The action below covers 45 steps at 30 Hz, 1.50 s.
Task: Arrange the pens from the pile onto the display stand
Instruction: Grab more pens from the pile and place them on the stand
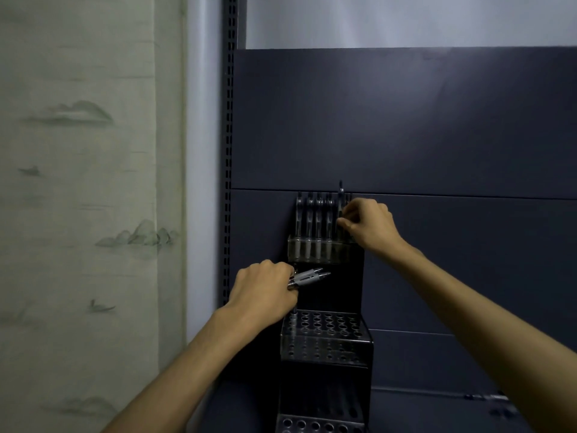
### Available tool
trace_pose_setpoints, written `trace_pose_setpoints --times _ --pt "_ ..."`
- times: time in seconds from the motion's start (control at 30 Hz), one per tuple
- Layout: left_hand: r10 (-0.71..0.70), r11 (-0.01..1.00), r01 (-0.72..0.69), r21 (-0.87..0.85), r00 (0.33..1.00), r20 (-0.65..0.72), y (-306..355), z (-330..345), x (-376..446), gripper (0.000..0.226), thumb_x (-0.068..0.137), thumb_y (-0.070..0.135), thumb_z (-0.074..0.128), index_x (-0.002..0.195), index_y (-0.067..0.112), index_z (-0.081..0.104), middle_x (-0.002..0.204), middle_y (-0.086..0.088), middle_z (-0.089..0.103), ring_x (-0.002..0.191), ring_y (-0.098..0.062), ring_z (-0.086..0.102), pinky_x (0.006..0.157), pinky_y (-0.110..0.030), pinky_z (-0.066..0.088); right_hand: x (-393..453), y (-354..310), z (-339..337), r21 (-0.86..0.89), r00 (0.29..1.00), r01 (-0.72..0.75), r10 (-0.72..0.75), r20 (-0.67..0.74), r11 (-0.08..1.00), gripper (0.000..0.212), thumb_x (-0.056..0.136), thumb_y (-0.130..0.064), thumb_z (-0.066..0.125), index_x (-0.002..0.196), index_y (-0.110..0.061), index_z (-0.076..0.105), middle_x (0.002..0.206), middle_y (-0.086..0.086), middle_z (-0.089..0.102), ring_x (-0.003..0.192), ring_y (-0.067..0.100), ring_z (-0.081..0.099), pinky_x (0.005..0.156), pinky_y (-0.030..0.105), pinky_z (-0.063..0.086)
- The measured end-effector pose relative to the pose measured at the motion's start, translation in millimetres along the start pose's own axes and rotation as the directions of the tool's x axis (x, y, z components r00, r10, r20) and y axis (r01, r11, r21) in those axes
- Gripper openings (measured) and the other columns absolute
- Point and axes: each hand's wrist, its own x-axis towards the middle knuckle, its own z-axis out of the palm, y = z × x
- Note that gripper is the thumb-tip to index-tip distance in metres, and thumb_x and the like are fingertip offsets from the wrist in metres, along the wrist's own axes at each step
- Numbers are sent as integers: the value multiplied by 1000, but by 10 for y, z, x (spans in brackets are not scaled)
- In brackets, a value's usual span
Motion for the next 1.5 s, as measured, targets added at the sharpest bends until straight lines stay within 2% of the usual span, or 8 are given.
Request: trace_pose_setpoints --times 0.17,0.43,0.6,0.77,0.87,1.0,1.2,1.5 --pt "7 1000 -7 2 1000 1 0 24 -18 13 91 30 55 98 25 65 77 7 51 75 -22 52 64 -32 35 -96 32 69 -1 997 -78 78 29 997 10 86 -25 77 88 -17 71 81 -1 67 89 18 65 74 23 41" --pt "8 1000 -8 4 1000 24 -10 63 -31 11 89 28 54 93 26 64 74 7 52 70 -19 50 62 -32 36 -124 45 59 44 996 -78 76 50 996 14 89 -23 75 79 -16 68 80 1 65 89 18 63 76 27 46" --pt "16 1000 -17 9 1000 15 38 42 -35 8 86 25 56 90 24 63 69 8 48 68 -19 50 58 -32 34 -132 107 35 24 997 -12 10 75 1000 21 89 -30 75 94 -10 77 91 4 75 94 18 68 85 34 56" --pt "30 999 -30 22 1000 9 77 24 -51 2 85 23 57 82 23 57 65 9 46 65 -17 48 53 -30 29 -335 -34 -92 36 966 199 -190 -173 979 13 92 -27 71 95 -15 77 87 -3 76 82 10 69 81 34 58" --pt "41 999 -40 34 999 0 136 19 -49 5 85 24 57 88 21 61 68 8 45 75 -23 59 57 -31 31 -502 -272 -162 105 924 315 -330 193 943 16 91 -35 72 92 -21 79 86 -8 76 81 1 68 79 26 55" --pt "38 999 -37 32 999 -22 190 18 -27 13 88 30 57 98 24 63 75 7 47 80 -22 61 60 -32 34 -592 -328 -146 223 761 227 -315 567 948 15 86 -34 77 95 -22 80 90 -11 77 87 -1 70 82 19 56" --pt "53 999 -53 11 998 26 175 40 -49 11 85 30 58 93 26 65 72 8 48 72 -19 53 58 -32 33 -535 -152 -161 280 732 156 -301 612 947 12 86 -14 77 99 -13 79 93 -3 77 87 5 71 83 20 54" --pt "43 997 -47 60 997 71 181 34 -45 23 94 35 52 108 25 67 93 -1 64 91 -27 64 65 -34 37 -516 -19 -229 133 753 235 -267 602 963 16 95 -16 67 102 -23 79 93 -17 72 87 -6 64 78 11 47"
